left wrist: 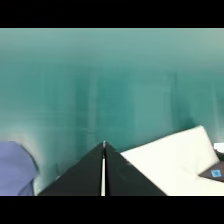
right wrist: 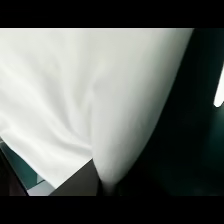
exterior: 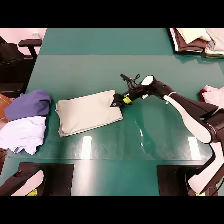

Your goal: Fold the shirts.

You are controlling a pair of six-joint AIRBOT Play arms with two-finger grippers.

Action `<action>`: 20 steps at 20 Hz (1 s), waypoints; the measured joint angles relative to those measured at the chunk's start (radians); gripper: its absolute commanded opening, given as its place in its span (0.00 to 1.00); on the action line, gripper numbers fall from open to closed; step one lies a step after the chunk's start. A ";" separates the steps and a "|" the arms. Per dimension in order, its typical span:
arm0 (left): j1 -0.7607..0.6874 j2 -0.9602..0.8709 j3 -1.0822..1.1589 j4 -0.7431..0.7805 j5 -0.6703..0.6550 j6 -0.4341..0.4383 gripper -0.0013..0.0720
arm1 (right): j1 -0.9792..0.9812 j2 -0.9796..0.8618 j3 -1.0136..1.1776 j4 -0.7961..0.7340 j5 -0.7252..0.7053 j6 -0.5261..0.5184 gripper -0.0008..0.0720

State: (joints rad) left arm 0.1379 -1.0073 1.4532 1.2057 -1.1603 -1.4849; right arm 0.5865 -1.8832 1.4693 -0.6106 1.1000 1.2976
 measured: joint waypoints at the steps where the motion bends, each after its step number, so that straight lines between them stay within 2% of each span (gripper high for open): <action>1: -0.021 0.000 -0.001 -0.002 0.001 0.000 0.05 | -0.007 0.004 0.021 0.002 0.002 0.000 0.04; 5: -0.146 0.000 -0.017 -0.006 0.019 0.000 0.05 | -0.118 0.093 0.061 -0.086 0.015 0.034 0.04; 11: -0.320 0.000 -0.030 -0.009 0.089 0.000 0.05 | -0.478 0.309 0.074 -0.322 0.087 0.150 0.04; 14: -0.366 0.000 -0.032 -0.009 0.126 0.000 0.05 | -0.690 0.401 0.076 -0.393 0.105 0.185 0.04; 20: -0.391 0.000 -0.032 -0.010 0.159 0.000 0.05 | -1.041 0.493 0.076 -0.431 0.088 0.208 0.04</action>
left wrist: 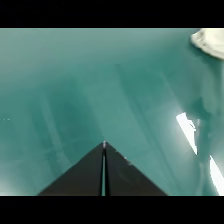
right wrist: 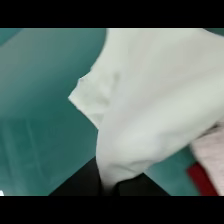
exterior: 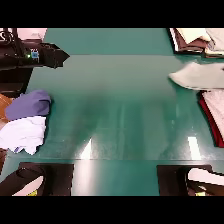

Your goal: Fold the shirts.

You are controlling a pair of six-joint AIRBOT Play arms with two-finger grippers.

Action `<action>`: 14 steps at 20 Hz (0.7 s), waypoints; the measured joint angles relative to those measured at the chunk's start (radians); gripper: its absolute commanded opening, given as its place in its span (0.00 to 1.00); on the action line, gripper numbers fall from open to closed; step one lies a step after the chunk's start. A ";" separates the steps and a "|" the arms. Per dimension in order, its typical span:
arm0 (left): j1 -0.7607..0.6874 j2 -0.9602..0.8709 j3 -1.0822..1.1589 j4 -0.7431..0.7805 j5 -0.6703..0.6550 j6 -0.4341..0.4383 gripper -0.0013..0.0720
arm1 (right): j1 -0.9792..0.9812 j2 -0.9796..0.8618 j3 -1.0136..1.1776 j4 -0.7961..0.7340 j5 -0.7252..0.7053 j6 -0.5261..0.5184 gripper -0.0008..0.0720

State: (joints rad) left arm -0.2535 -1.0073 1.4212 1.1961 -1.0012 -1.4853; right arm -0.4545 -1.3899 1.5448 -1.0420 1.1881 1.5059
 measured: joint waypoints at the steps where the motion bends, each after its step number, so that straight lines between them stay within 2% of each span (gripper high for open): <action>1: 0.000 0.000 0.000 0.000 0.002 0.000 0.05 | -0.038 0.006 0.000 0.000 -0.007 0.000 0.04; 8: -0.003 0.000 0.000 -0.002 0.003 -0.006 0.05 | -0.130 0.018 0.043 0.002 -0.058 0.003 0.04; 14: -0.003 0.000 0.000 -0.002 -0.025 -0.008 0.05 | -0.141 0.019 0.199 -0.067 0.078 0.003 0.04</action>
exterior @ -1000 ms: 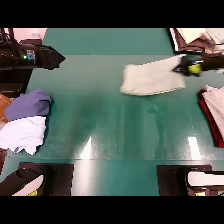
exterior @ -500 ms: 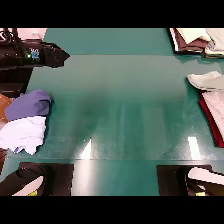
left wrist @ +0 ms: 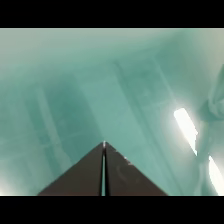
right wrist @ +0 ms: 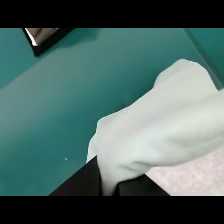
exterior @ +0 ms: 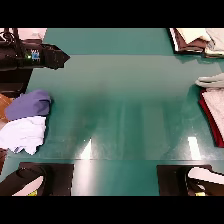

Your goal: Fold the shirts.

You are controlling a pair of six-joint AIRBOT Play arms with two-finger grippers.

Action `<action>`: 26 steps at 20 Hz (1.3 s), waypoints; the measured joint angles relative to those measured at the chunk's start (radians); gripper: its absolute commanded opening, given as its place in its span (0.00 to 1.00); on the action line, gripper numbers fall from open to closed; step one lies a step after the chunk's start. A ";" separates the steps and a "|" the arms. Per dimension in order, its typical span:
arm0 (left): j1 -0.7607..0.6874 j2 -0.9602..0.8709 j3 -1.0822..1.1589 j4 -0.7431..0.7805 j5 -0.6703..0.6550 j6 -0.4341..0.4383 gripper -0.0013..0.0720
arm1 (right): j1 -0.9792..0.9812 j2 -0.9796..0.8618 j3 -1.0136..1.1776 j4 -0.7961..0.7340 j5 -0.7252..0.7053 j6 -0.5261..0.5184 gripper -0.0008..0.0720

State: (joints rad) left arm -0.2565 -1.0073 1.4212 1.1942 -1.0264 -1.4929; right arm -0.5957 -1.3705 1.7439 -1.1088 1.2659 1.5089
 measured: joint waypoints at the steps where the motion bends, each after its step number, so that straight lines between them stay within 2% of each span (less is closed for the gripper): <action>1: 0.000 0.000 0.000 0.000 -0.007 0.000 0.05 | -0.001 0.003 0.014 -0.023 0.035 0.000 0.04; 5: 0.000 0.000 0.000 0.000 -0.037 0.002 0.05 | -0.029 0.055 -0.033 -0.119 0.117 0.000 0.04; 10: 0.000 0.000 0.000 0.001 -0.060 0.006 0.05 | -0.134 0.181 -0.233 -0.217 0.150 0.000 0.04; 11: 0.000 0.000 0.000 0.001 -0.061 0.007 0.06 | -0.162 0.205 -0.278 -0.226 0.154 0.000 0.07; 12: 0.000 0.000 0.000 0.001 -0.064 0.008 0.06 | -0.192 0.227 -0.323 -0.233 0.156 0.000 0.32; 13: 0.000 0.000 0.000 0.001 -0.065 0.008 0.05 | -0.224 0.249 -0.370 -0.241 0.162 0.000 0.69; 14: 0.000 0.000 0.000 0.001 -0.066 0.008 0.05 | -0.259 0.268 -0.414 -0.245 0.164 0.000 0.89; 18: 0.000 0.000 0.000 0.002 -0.067 0.009 0.06 | -0.355 0.324 -0.520 -0.238 0.167 0.001 0.89; 20: 0.000 0.000 0.000 0.002 -0.067 0.009 0.06 | -0.349 0.358 -0.539 -0.177 0.149 0.000 0.88; 24: 0.000 0.000 0.000 0.003 -0.067 0.009 0.06 | -0.179 0.433 -0.555 -0.023 0.096 -0.004 0.87; 26: 0.000 0.000 0.000 0.004 -0.070 0.009 0.06 | -0.029 0.464 -0.558 0.034 0.058 -0.007 0.80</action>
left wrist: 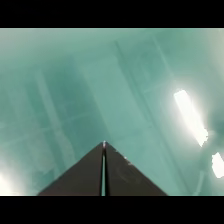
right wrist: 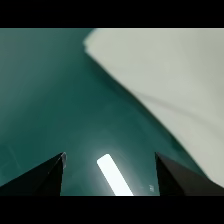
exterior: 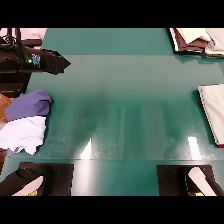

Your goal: Fold the shirts.

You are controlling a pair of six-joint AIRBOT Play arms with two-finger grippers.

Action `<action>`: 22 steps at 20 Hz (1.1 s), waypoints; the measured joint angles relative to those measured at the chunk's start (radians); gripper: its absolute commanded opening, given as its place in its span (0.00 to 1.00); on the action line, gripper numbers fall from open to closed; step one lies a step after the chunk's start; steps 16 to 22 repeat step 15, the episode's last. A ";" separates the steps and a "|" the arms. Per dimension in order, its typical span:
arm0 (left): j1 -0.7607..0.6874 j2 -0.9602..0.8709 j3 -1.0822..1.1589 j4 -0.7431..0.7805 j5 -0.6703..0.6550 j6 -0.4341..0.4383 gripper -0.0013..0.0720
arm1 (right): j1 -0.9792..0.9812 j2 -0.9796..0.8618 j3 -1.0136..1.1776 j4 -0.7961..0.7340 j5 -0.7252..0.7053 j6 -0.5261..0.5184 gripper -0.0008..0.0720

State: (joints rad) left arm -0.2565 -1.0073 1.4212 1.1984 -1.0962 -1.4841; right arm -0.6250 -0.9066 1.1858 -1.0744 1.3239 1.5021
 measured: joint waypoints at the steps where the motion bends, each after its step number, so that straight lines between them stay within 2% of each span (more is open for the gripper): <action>1: 0.000 0.000 0.000 0.000 0.000 0.000 0.06 | 0.081 0.012 -0.001 0.016 -0.021 0.000 0.80; 3: 0.000 0.000 0.000 0.000 0.004 0.000 0.06 | 0.256 0.030 -0.002 0.039 -0.069 -0.001 0.80; 4: 0.000 0.000 0.000 -0.001 0.005 0.000 0.06 | 0.346 0.035 -0.003 0.045 -0.098 -0.001 0.76; 5: 0.000 0.000 0.000 -0.001 0.008 0.000 0.06 | 0.426 0.038 -0.003 0.047 -0.124 -0.001 0.64; 6: 0.000 0.000 0.000 -0.001 0.010 0.000 0.06 | 0.507 0.039 -0.003 0.048 -0.156 -0.001 0.39; 7: 0.000 0.000 0.000 -0.001 0.011 0.000 0.06 | 0.576 0.037 -0.003 0.050 -0.183 -0.001 0.09; 8: 0.000 0.000 0.000 -0.002 0.011 0.000 0.06 | 0.642 0.032 -0.003 0.051 -0.209 -0.001 0.04; 15: 0.000 0.000 0.000 -0.002 0.015 -0.001 0.06 | 0.900 -0.042 -0.003 0.053 -0.260 0.000 0.04; 22: 0.000 0.000 0.000 -0.002 0.015 -0.001 0.06 | 0.900 -0.042 -0.003 0.053 -0.260 0.000 0.04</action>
